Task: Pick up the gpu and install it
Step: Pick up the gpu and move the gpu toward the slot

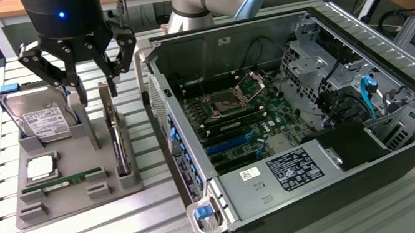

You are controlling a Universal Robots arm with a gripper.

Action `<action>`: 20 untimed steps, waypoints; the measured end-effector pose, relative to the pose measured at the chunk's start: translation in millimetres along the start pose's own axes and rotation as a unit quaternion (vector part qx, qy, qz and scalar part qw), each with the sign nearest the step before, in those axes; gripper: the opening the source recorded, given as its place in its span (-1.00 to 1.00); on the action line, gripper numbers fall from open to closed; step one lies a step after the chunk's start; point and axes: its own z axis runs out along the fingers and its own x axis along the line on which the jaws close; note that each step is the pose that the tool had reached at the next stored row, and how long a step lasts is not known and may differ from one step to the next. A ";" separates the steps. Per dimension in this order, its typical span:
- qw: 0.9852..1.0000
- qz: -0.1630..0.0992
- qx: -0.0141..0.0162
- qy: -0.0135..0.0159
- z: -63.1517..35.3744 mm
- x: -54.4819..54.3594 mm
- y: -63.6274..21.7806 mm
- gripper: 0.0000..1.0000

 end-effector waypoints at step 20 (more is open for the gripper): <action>1.000 0.000 0.000 0.000 4.9 0.1 -0.2 -0.04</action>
